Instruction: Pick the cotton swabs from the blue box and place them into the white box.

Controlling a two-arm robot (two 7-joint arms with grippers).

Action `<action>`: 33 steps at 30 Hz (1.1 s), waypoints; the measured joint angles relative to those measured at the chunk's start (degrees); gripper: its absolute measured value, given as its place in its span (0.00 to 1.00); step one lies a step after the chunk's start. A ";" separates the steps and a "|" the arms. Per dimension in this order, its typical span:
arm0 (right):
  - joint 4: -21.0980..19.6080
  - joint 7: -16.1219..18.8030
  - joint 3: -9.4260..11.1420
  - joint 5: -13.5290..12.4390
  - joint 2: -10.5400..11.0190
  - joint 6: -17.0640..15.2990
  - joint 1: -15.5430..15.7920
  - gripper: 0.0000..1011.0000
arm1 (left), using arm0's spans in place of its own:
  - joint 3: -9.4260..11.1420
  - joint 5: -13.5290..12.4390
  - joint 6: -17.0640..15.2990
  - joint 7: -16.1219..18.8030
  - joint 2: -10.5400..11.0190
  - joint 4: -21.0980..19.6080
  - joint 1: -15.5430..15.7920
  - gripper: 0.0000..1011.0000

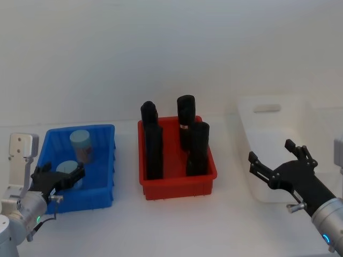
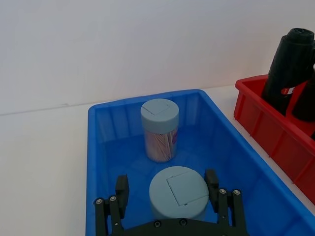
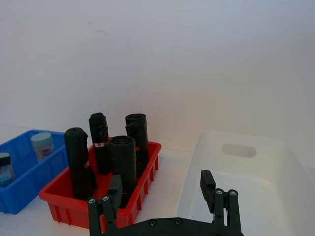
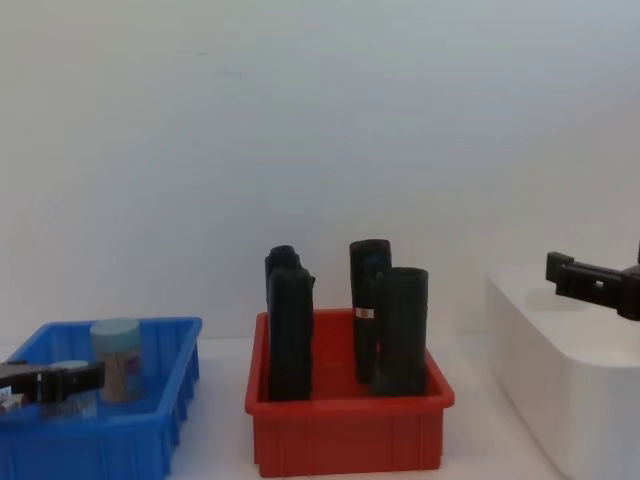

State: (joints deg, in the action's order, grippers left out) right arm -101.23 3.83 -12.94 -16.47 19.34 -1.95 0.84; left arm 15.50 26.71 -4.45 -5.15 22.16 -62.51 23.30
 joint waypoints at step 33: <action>0.00 0.00 0.00 0.00 0.00 0.00 0.00 0.99 | -1.00 -1.24 0.69 -4.69 1.05 -8.56 -1.12 0.66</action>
State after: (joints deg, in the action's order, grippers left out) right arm -101.23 3.83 -12.94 -16.47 19.34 -1.95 0.84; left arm 14.50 25.47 -3.76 -9.84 23.20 -71.08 22.17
